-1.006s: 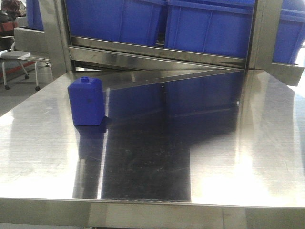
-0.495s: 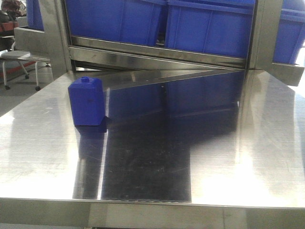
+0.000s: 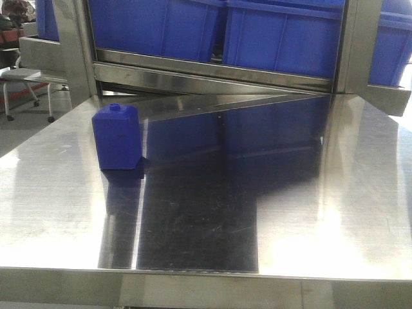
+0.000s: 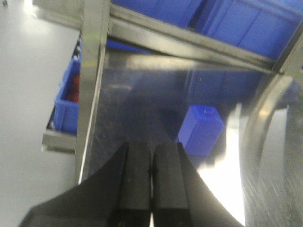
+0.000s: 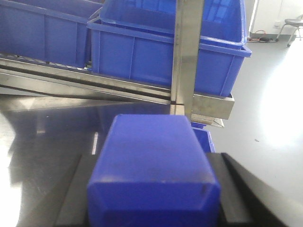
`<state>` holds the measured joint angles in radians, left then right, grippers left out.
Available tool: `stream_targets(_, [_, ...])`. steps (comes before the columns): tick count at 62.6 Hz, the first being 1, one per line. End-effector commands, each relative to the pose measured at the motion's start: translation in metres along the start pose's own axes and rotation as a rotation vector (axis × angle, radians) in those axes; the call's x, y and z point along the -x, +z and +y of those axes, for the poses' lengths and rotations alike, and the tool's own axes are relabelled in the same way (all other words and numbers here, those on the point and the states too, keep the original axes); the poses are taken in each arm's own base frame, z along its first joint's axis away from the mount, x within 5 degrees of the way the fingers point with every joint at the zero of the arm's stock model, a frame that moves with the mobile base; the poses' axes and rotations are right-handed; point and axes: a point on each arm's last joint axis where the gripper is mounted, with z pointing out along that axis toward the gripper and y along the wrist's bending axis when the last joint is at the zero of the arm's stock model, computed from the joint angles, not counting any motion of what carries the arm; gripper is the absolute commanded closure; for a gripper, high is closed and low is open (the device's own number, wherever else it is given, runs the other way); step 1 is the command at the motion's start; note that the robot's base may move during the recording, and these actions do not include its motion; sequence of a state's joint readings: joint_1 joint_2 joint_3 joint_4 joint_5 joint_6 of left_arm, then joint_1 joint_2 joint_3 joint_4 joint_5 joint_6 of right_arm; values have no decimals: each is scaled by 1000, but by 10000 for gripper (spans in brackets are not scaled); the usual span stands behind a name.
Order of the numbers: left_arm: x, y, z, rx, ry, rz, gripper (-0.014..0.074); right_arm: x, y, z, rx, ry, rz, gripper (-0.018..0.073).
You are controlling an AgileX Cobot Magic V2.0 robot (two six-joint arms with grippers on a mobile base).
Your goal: Pick and sort blue part to right shelf
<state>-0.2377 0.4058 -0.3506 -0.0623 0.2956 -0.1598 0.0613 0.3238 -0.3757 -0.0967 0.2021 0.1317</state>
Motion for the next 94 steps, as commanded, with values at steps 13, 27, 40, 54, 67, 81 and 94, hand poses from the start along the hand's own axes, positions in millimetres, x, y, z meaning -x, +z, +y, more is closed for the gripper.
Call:
stream_targets(13, [29,52,-21,-50,68,186,-15,19,-2,1,5,-19,-124,186])
stream_targets(27, [48,94,-41,-66,113,344,-72,19,-2,1,5,-19,-122,186])
stream_targets(40, [72,144,-58,-3,28,544,-71,19,-2,1,5,-19,-122,186])
stream_targets(54, [90,192,-75,67,-43,705,-64,19,-2,1,5,-19,-122,186])
stream_targets(67, [97,226,-92,105,0,850,-64,19,-2,1,5,-19,-122,186])
stream_targets(81, [97,254,-108,107,25,908,-63,19,-2,1,5,-19,-122,186])
stream_targets(94, [93,278,-111,127,31,936,-64,19,-2,1,5,-19,-122,186])
